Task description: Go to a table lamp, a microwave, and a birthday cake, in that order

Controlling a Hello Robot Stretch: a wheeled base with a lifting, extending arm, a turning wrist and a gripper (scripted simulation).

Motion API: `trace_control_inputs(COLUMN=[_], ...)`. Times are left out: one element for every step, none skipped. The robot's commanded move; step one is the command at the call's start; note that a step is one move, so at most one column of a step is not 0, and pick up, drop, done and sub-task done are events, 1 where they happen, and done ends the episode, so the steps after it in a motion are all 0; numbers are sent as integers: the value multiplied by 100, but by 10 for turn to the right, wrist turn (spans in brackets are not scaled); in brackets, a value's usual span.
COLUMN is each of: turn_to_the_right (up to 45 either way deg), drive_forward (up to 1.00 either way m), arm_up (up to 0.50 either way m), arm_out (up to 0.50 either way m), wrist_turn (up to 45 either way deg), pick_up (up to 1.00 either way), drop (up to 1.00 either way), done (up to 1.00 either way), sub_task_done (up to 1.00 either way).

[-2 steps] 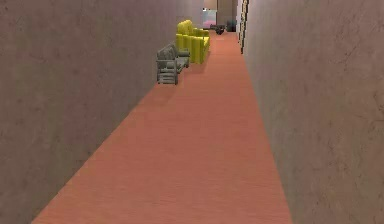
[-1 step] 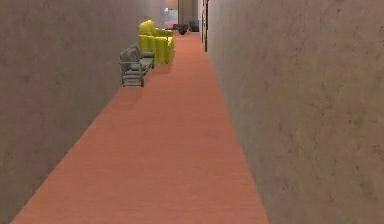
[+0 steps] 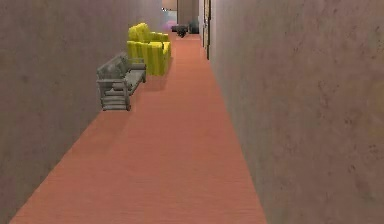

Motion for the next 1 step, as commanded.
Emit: trace_control_inputs(turn_to_the_right=[0], drive_forward=[100], arm_up=[0], arm_out=[0], wrist_turn=[0], pick_up=[0], drop=[0], done=[0], sub_task_done=[0])
